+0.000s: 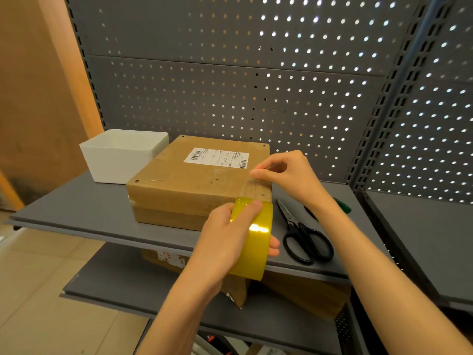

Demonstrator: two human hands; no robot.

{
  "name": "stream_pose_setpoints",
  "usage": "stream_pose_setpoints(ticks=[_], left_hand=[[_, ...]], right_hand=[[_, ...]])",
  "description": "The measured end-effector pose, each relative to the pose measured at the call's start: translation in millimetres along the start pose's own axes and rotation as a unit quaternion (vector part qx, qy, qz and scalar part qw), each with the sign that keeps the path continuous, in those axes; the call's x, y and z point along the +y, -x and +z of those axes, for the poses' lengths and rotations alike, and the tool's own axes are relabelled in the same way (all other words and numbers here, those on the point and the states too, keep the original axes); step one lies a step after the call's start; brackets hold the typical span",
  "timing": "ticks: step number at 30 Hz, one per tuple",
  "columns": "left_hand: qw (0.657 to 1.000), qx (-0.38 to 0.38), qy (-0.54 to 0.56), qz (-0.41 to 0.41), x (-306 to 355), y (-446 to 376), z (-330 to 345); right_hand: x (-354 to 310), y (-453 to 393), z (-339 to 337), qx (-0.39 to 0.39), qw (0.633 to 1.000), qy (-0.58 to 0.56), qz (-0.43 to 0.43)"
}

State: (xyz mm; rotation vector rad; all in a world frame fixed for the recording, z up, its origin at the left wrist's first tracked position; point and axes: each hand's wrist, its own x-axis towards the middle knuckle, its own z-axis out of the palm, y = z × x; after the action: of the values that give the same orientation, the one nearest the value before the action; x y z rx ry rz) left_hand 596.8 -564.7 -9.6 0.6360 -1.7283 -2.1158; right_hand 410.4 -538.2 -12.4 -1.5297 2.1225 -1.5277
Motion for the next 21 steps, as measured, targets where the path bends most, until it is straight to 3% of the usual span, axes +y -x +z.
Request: stream_pose_setpoints(ticks=[13,19,21], left_hand=[[1.0,-0.017,0.002,0.015,-7.0,-1.3,-3.3],[1.0,-0.007,0.003,0.023,-8.8,-1.9,-0.4],[1.0,-0.005,0.0,0.022,-8.8,-2.1,0.2]], right_hand=[[17.4,1.6,4.8,-0.013,1.0,-0.024,0.005],[13.4,-3.3,5.3,-0.043,0.988,-0.108,0.098],[13.0,-3.5,10.9,0.006,0.984,-0.13,0.118]])
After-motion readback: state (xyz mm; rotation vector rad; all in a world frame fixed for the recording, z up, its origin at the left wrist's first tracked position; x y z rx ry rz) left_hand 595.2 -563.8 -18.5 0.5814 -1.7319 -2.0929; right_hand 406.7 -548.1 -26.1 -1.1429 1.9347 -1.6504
